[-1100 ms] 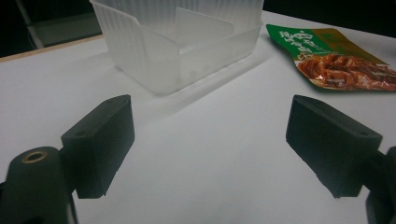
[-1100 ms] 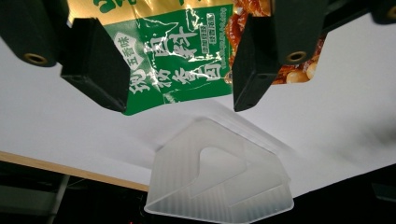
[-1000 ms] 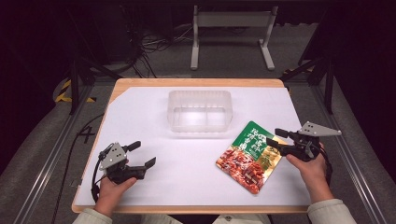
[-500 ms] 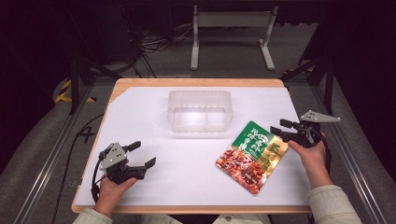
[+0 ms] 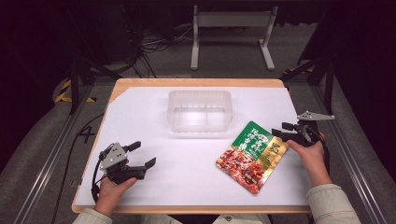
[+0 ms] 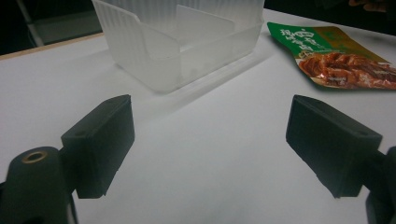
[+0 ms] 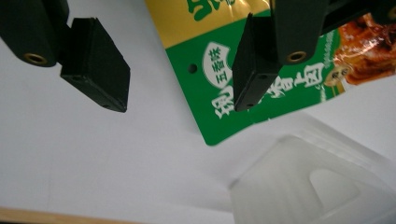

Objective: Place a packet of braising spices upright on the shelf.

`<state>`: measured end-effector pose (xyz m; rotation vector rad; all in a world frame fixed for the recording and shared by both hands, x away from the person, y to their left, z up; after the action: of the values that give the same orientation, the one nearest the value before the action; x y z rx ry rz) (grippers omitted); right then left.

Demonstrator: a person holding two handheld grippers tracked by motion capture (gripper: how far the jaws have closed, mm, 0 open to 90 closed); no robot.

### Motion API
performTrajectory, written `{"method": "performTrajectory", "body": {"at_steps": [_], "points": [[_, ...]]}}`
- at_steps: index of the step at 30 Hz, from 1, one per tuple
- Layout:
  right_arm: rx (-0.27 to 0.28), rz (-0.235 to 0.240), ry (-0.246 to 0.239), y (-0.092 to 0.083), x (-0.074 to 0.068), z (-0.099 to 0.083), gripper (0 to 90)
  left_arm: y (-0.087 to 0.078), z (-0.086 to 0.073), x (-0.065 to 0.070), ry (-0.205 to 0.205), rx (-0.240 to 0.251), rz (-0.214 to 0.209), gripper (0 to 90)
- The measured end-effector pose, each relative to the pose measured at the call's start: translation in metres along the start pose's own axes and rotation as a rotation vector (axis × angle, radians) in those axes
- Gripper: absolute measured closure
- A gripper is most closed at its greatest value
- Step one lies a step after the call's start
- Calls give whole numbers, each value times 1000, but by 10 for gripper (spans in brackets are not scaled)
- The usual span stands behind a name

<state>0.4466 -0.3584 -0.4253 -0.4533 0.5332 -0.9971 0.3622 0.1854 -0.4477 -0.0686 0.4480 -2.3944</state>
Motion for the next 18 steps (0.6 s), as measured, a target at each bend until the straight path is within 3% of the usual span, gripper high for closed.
{"method": "performTrajectory", "body": {"at_steps": [7, 18], "points": [[-133, -18, 25, 9, 8, -13, 354, 0, 0, 0, -1, -1, 1, 162], [-196, -2, 26, 9, 11, -23, 351, 1, 0, 0, -5, -2, 1, 162]]}}
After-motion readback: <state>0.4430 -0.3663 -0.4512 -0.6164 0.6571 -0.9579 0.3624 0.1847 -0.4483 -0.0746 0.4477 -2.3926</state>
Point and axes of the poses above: each handheld gripper's, and its own axes: y roughly forward along the jaws, z roughly out of its top, x roughly to its right, the point moved 4 cm from there along y, roughly forward along the jaws, and after that the axes turned 6 degrees about y, right-handed, at the moved point
